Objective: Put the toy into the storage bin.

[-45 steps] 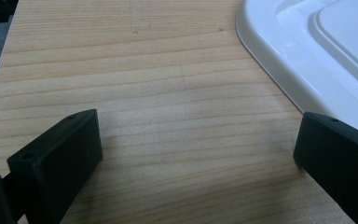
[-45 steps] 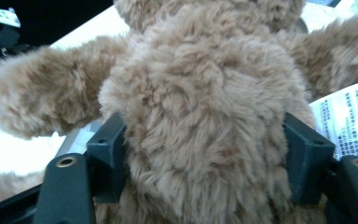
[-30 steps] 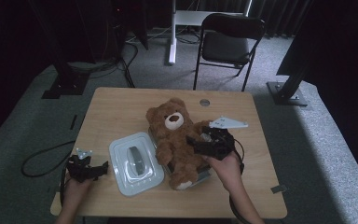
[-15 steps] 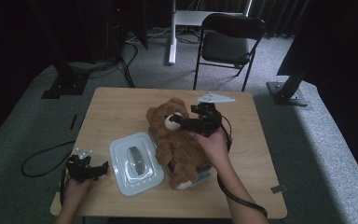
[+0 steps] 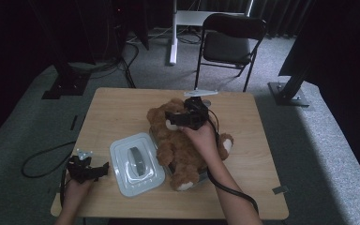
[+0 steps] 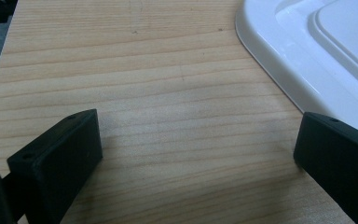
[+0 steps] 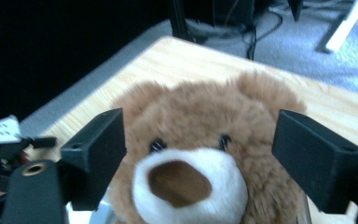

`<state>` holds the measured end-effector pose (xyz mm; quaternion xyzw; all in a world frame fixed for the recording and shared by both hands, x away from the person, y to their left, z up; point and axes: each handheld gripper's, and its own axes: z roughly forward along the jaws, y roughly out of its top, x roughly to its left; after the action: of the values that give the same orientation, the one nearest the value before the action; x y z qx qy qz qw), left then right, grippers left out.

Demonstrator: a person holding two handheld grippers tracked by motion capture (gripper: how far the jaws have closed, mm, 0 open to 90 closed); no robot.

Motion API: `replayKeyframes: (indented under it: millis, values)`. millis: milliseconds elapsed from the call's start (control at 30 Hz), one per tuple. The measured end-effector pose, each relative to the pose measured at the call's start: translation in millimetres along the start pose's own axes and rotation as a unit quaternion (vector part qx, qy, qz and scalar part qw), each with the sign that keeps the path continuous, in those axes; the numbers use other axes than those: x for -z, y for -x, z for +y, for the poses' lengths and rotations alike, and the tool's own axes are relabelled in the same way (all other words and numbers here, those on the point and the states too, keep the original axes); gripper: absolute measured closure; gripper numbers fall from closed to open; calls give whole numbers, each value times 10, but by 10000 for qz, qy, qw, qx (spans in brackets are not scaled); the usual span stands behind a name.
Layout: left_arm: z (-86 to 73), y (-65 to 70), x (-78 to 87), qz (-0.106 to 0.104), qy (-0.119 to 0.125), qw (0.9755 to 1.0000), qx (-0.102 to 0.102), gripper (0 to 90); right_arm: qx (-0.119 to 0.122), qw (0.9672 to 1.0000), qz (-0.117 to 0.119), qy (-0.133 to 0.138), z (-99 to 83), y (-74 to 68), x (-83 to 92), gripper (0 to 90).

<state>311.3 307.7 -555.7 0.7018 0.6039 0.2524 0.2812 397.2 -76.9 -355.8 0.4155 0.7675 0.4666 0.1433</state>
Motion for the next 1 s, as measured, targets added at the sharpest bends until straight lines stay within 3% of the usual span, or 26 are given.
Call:
replayKeyframes:
  millis: [133,267,667,800,1000]
  values:
    - [0,0,0,1,1,10000,-2,16,-50,9996,19,-279,-105,41,-147,190]
    - [0,1,-1,3,6,10000,3,16,-121,9994,104,-313,-183,78,-183,205]
    - [0,0,0,1,0,10000,-5,16,222,9985,-65,-496,-377,-58,-236,239]
    - [0,0,0,1,1,10000,-4,16,285,9967,-60,-752,-462,-98,-310,249]
    - [0,1,0,3,1,10000,-1,16,129,9928,68,-1192,-500,-43,-433,263]
